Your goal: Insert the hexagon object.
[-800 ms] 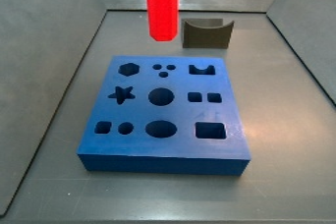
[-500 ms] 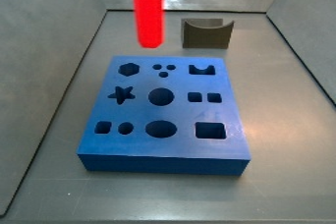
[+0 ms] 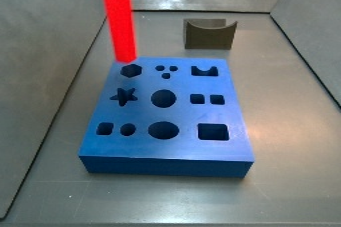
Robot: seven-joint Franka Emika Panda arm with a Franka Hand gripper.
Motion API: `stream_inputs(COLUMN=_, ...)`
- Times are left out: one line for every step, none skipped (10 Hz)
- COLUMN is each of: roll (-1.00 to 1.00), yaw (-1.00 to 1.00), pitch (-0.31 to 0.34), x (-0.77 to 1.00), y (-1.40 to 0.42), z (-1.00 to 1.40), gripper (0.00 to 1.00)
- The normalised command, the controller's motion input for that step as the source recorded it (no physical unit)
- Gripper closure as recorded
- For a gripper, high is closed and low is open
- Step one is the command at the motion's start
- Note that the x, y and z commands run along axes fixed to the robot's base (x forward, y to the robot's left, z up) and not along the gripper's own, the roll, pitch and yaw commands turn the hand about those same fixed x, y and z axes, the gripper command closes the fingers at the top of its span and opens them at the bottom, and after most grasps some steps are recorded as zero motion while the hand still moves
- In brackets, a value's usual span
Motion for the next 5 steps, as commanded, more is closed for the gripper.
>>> stream_inputs(roll=-0.35, yaw=-0.46, pitch=-0.063, x=-0.16, y=0.17, z=-0.40, gripper=1.00)
stream_inputs(roll=-0.24, yaw=-0.48, pitch=0.000, x=-0.04, y=0.13, z=-0.31, gripper=1.00)
stream_inputs(roll=-0.19, yaw=-0.58, pitch=0.010, x=0.00, y=0.17, z=-0.21, gripper=1.00)
stream_inputs(roll=-0.16, yaw=-0.48, pitch=0.016, x=0.06, y=0.09, z=-0.18, gripper=1.00)
stream_inputs(roll=-0.10, yaw=-0.41, pitch=0.043, x=0.11, y=0.00, z=-0.14, gripper=1.00)
